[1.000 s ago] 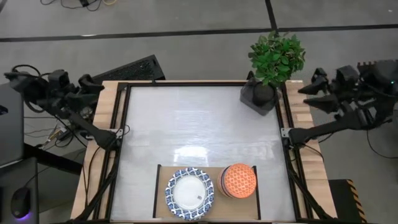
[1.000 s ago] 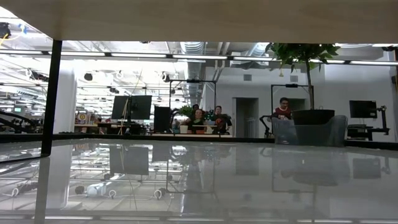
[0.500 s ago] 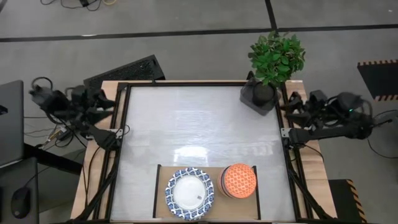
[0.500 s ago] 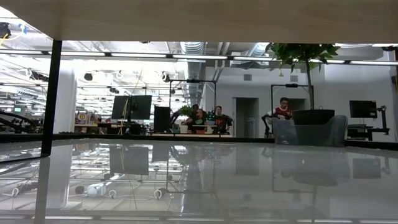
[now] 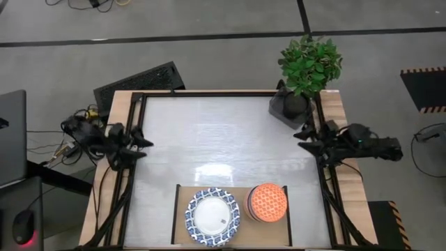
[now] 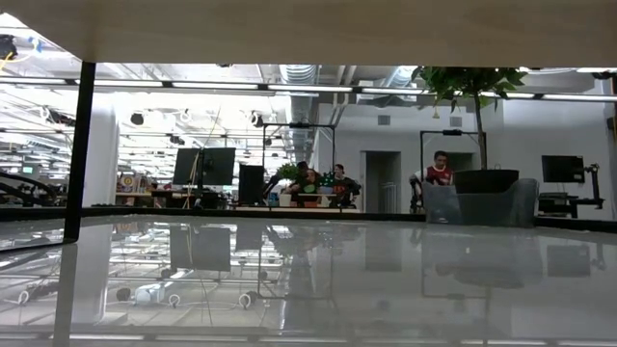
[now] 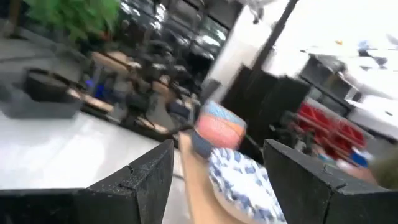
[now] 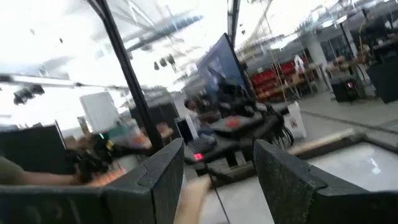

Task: Place and stack plates onto a shelf
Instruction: Return to Home Position

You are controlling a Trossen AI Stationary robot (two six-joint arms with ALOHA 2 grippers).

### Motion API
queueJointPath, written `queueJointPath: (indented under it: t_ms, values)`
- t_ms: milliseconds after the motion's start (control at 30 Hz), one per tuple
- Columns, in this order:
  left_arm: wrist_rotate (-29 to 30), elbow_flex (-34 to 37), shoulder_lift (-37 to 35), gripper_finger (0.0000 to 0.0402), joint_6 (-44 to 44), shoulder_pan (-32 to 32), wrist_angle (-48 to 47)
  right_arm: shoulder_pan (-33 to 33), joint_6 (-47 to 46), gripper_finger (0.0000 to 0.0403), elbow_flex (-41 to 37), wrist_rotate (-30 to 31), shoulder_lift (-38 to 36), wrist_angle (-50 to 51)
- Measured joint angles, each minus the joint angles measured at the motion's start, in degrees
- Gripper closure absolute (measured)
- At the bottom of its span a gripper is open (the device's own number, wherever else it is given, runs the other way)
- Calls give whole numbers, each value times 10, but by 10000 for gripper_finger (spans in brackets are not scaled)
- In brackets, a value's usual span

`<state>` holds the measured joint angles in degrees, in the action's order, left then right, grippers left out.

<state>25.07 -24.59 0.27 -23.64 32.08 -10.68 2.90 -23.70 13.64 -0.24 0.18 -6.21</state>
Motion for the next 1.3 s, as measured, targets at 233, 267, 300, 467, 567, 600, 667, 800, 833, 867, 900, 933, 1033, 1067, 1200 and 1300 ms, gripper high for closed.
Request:
queueJointPath:
  t_ms: [233,267,300,467,567,600,667,800,833,867,900,933,1033,1067,1200,1300]
  values:
    - [-13,53,-1,169,0,1,15,1,18,182,-72,-2,1,-19]
    - [-13,59,-1,169,0,1,21,1,20,182,-86,-5,1,-36]
    - [-13,66,-2,169,-2,0,22,1,21,182,-98,-10,0,-50]
    - [-16,116,-1,169,-27,1,27,2,26,182,-131,-31,2,-64]
    - [-13,161,-1,169,-41,0,54,5,41,182,-131,-30,5,-56]
    - [-13,179,0,169,-45,0,69,5,47,182,-131,-31,5,-57]
    - [-13,213,-1,169,-53,0,108,5,52,182,-131,-31,5,-57]
    - [-23,239,11,169,-47,1,160,5,57,182,-131,-30,5,-40]
    - [-21,239,12,169,-37,1,162,5,58,182,-131,-30,5,-36]
    - [-21,239,11,169,-30,1,158,5,59,182,-131,-30,5,-31]
    - [-21,239,9,169,-26,1,156,5,60,182,-131,-30,5,-29]
    - [-18,239,8,169,-25,1,157,4,61,182,-131,-30,5,-26]
    - [-18,239,8,169,-37,1,156,3,62,182,-131,-29,5,-13]
    - [-18,239,8,169,-45,1,155,3,62,182,-131,-29,5,-13]
    - [-23,239,9,169,-76,1,148,3,62,182,-132,-29,5,6]
    - [-22,239,8,169,-81,1,148,3,62,182,-132,-29,5,20]
